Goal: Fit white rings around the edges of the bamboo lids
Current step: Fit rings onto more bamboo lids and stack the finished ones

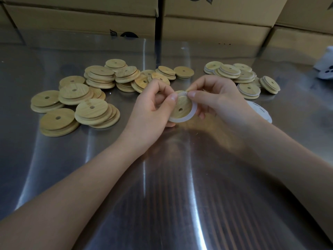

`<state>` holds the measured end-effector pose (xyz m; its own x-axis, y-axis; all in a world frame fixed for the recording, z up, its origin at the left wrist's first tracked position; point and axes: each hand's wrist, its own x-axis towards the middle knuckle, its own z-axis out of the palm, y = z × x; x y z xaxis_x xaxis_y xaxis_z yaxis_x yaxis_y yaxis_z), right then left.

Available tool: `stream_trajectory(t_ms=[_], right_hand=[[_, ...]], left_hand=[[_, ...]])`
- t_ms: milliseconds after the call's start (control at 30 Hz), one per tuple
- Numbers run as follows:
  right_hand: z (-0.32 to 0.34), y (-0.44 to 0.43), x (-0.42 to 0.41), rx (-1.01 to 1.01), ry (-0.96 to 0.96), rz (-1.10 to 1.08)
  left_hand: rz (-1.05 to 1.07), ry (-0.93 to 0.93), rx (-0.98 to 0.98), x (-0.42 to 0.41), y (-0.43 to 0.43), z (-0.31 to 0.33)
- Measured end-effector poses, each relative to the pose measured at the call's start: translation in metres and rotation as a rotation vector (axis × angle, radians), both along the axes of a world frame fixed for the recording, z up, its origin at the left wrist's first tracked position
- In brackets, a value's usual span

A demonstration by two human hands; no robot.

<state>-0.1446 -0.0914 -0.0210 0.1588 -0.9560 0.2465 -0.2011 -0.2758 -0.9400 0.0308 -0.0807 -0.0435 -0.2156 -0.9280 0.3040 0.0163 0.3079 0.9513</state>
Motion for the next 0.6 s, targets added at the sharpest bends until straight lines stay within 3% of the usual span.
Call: stream_trajectory(t_ms=[600], right_hand=[[-0.0025, 0.0004, 0.0008, -0.147, 0.05, -0.044]], left_hand=[[0.097, -0.04, -0.049, 0.0018, 0.0004, 0.002]])
